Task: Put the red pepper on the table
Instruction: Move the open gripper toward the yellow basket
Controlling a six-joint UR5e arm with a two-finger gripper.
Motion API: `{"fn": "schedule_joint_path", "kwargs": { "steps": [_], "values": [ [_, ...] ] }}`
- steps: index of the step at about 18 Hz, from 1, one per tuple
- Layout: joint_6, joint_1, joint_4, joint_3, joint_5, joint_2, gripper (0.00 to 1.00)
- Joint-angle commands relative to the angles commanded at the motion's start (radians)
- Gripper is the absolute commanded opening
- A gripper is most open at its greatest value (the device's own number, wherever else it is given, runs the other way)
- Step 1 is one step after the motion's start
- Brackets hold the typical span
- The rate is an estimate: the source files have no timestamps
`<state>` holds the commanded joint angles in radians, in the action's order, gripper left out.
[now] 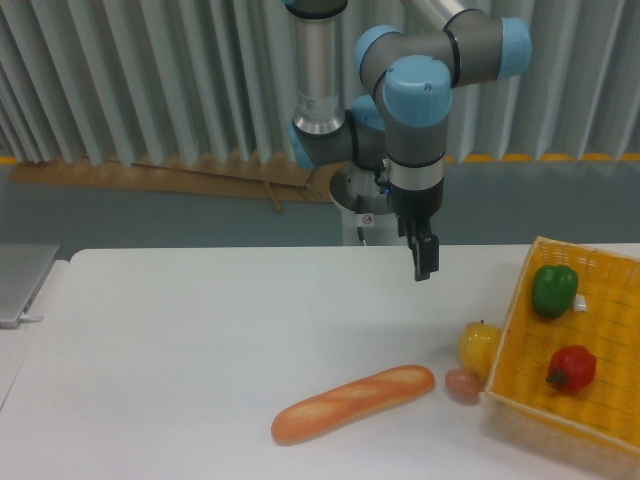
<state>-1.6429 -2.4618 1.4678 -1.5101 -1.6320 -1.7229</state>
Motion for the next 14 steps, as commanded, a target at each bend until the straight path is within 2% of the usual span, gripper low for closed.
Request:
{"fn": "schedule_joint_path", "kwargs": {
  "steps": [3,6,9,14],
  "values": [
    [0.002,0.001,-0.006,-0.007,-0.012,0.000,1.00],
    [-0.001,0.001,-0.010,-0.041,-0.029,0.025,1.00],
    [-0.008,-0.014,-0.050,-0.053,-0.028,0.028,1.00],
    [-0.002,-0.013,-0.052,-0.059,-0.032,0.028,1.00]
  ]
}}
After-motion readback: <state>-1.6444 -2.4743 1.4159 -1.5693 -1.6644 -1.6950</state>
